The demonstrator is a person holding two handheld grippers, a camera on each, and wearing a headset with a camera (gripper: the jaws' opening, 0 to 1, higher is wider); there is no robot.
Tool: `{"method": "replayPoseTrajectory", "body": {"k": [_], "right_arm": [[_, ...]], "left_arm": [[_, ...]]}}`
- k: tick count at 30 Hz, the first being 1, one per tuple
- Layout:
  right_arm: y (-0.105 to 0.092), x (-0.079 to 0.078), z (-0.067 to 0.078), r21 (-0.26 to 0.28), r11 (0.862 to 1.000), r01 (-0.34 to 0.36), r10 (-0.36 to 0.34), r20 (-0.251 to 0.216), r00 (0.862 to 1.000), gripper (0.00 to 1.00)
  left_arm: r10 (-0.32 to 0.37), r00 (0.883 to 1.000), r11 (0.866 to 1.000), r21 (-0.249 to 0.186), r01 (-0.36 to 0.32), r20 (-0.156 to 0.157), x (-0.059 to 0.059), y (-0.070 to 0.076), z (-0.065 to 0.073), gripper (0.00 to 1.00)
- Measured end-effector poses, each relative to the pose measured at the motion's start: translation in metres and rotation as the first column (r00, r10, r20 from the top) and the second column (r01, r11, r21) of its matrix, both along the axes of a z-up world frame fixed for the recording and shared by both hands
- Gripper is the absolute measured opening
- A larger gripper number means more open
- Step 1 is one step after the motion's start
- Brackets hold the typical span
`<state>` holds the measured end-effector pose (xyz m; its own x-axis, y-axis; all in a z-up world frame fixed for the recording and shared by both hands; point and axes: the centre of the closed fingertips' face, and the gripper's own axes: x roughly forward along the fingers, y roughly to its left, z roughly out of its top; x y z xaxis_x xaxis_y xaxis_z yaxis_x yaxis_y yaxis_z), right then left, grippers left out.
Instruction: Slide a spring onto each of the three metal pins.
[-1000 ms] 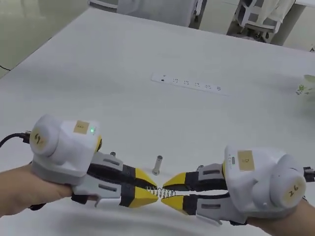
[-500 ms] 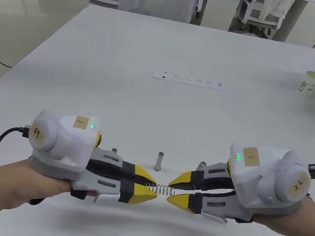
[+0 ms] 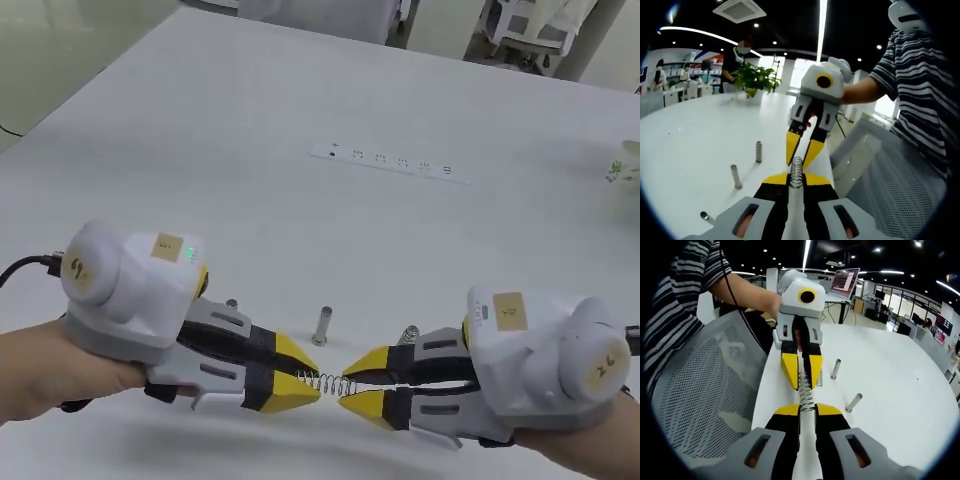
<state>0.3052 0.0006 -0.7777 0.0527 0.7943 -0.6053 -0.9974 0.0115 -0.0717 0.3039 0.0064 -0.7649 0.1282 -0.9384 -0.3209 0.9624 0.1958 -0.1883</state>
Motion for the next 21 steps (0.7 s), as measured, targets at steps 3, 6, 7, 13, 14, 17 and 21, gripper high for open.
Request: {"method": "replayPoseTrajectory", "body": {"k": [3, 6, 7, 13, 14, 17, 21], "right_arm": [[0.000, 0.001, 0.004, -0.002, 1.000, -0.001, 0.001, 0.012, 1.000, 0.07], [0.000, 0.002, 0.006, -0.008, 1.000, -0.005, 0.006, 0.024, 1.000, 0.07], [0.000, 0.002, 0.008, -0.011, 1.000, -0.010, 0.010, 0.032, 0.999, 0.07], [0.003, 0.000, 0.017, -0.027, 0.998, -0.050, 0.052, 0.076, 0.996, 0.07], [0.004, -0.002, 0.019, -0.029, 0.998, -0.060, 0.062, 0.086, 0.994, 0.07], [0.008, -0.004, 0.026, -0.018, 0.997, -0.077, 0.079, 0.093, 0.993, 0.07], [0.015, -0.005, 0.031, -0.013, 0.995, -0.098, 0.099, 0.100, 0.990, 0.07]], "left_arm": [[0.000, 1.000, 1.000, 0.004, 0.000, 0.004, 0.001, 0.000, -0.001, 0.02], [0.001, 1.000, 1.000, 0.007, -0.001, 0.008, 0.002, 0.000, -0.001, 0.02], [0.000, 1.000, 1.000, 0.012, 0.000, 0.013, 0.002, 0.000, -0.002, 0.02], [-0.006, 1.000, 1.000, 0.024, 0.006, 0.018, 0.000, -0.001, -0.005, 0.02], [-0.008, 1.000, 1.000, 0.030, 0.007, 0.021, 0.000, -0.001, -0.005, 0.02], [-0.014, 1.000, 0.999, 0.042, 0.013, 0.027, -0.001, -0.001, -0.008, 0.02], [-0.017, 0.999, 0.999, 0.050, 0.015, 0.032, -0.001, -0.002, -0.010, 0.02]]}}
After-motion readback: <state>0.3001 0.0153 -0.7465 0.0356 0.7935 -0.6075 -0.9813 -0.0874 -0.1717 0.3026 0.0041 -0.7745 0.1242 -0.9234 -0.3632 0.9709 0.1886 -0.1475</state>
